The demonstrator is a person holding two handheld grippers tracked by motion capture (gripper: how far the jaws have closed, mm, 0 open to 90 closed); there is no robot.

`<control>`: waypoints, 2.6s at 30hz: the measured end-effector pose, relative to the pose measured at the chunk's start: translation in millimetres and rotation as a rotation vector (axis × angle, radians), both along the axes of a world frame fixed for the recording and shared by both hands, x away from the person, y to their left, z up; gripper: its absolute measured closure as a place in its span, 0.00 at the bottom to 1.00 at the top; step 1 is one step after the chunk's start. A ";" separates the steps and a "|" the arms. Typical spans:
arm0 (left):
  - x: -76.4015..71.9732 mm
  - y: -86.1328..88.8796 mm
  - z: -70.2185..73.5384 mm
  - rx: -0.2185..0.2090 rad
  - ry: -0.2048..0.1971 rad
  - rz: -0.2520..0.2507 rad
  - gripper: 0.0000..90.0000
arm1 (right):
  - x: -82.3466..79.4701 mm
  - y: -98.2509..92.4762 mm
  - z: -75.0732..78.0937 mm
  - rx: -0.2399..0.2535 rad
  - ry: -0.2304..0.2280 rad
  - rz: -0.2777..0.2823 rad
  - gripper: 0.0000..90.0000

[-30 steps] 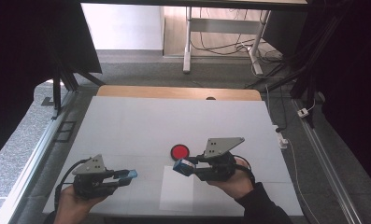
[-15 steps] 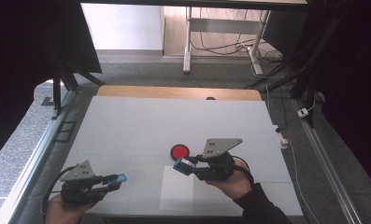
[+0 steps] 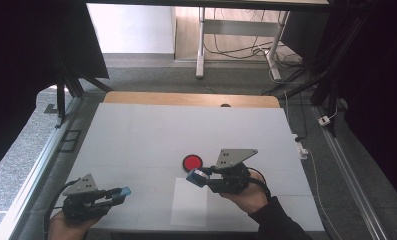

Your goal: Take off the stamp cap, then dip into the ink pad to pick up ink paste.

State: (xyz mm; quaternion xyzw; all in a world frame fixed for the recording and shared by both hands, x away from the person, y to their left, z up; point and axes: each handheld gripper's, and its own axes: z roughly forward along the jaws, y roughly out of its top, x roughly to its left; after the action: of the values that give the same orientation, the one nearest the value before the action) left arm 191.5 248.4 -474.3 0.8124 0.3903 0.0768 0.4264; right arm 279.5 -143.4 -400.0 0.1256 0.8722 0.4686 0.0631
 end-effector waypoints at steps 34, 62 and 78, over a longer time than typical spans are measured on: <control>0.5 -1.5 -0.8 0.021 0.018 0.032 0.76 | 44.5 16.4 -22.6 -0.072 0.015 -0.159 0.79; 1.0 -0.2 -1.1 0.003 0.021 0.022 0.76 | 101.3 38.1 -65.6 -0.206 0.065 -0.238 0.79; 0.9 0.1 -1.2 0.002 0.021 0.017 0.76 | 110.9 45.5 -81.6 -0.255 0.083 -0.242 0.79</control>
State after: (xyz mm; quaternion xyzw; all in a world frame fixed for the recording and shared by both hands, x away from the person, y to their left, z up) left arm 192.4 248.5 -475.5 0.8101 0.4016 0.0723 0.4210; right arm 390.4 -97.9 -481.6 0.2398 0.9050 0.3375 0.0983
